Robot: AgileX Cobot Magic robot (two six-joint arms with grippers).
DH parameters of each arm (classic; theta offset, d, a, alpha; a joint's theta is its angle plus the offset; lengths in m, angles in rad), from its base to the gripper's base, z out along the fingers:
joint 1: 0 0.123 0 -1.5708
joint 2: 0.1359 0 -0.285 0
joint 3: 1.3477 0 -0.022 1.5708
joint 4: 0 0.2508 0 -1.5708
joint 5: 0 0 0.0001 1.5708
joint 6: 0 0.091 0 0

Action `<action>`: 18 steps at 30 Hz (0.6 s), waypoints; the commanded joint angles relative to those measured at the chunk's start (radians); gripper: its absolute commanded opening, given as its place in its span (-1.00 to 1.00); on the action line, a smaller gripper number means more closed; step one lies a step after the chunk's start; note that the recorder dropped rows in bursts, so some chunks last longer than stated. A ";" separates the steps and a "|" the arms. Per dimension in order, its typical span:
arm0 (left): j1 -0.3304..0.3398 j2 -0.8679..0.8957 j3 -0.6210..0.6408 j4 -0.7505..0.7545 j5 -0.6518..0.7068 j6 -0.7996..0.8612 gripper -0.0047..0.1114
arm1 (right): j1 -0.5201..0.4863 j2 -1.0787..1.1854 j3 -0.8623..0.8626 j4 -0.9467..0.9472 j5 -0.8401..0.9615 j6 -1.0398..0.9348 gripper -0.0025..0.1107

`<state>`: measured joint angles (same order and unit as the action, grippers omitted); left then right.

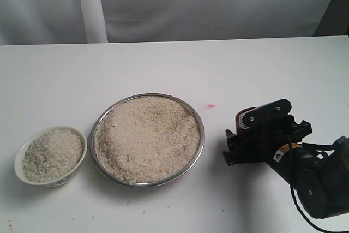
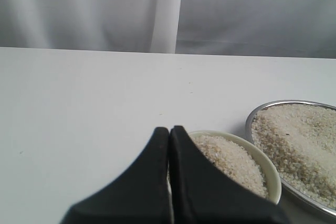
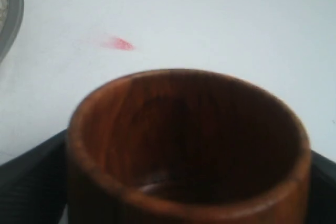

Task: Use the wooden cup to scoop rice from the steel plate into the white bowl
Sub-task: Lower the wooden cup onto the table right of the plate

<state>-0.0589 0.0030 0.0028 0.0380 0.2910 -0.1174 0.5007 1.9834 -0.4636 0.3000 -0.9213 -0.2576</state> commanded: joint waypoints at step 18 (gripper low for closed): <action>-0.004 -0.003 -0.003 -0.005 -0.006 -0.006 -0.92 | -0.001 -0.295 0.072 0.023 -0.031 0.003 0.54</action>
<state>-0.0589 0.0030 0.0028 0.0380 0.2910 -0.1174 0.5007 1.7609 -0.4124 0.3314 -0.9617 -0.2576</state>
